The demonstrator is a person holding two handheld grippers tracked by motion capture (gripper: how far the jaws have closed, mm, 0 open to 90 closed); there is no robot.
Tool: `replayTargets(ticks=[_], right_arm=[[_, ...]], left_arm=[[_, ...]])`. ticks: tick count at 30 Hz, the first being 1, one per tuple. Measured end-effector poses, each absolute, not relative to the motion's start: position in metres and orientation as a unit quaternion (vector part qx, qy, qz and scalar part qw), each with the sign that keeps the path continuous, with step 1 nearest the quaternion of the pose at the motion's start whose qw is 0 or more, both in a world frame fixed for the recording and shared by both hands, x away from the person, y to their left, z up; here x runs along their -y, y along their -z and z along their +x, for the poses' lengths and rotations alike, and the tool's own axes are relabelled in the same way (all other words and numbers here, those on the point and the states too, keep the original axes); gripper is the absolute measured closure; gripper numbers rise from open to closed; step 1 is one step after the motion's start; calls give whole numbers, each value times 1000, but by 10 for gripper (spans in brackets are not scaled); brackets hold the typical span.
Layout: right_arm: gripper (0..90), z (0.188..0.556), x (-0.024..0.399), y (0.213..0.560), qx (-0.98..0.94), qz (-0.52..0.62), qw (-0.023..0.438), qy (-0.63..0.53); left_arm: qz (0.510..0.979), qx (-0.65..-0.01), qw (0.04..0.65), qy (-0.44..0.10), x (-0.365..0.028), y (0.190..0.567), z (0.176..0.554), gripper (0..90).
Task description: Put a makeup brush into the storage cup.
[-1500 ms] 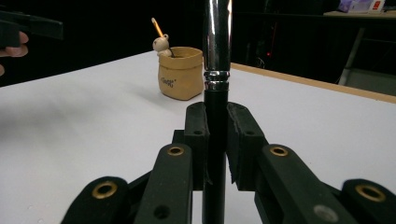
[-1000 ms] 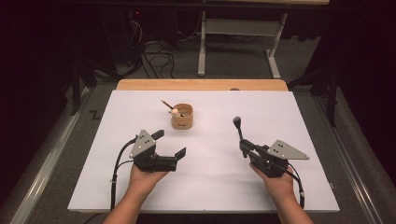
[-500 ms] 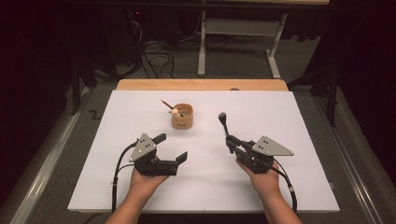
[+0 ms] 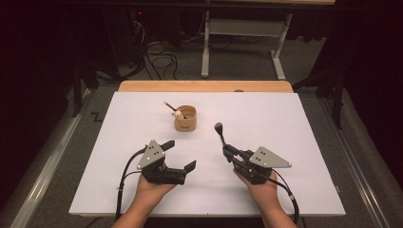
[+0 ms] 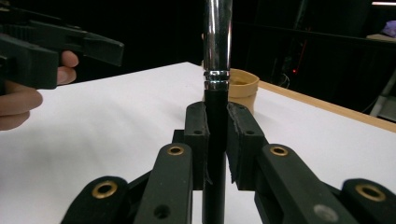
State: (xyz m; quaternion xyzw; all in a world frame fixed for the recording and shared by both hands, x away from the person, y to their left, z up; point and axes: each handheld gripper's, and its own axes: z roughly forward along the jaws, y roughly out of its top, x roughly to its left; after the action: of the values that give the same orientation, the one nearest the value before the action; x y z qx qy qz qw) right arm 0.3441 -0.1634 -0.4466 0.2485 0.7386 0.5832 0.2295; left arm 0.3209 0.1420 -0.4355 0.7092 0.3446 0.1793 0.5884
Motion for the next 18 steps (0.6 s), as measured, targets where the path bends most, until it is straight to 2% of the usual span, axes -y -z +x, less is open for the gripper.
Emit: replayTargets(ticks=[18], right_arm=[[806,332,144,451,-745,226,196,-597]], left_arm=[[704,-334,606,-159,-140,431,315,24]])
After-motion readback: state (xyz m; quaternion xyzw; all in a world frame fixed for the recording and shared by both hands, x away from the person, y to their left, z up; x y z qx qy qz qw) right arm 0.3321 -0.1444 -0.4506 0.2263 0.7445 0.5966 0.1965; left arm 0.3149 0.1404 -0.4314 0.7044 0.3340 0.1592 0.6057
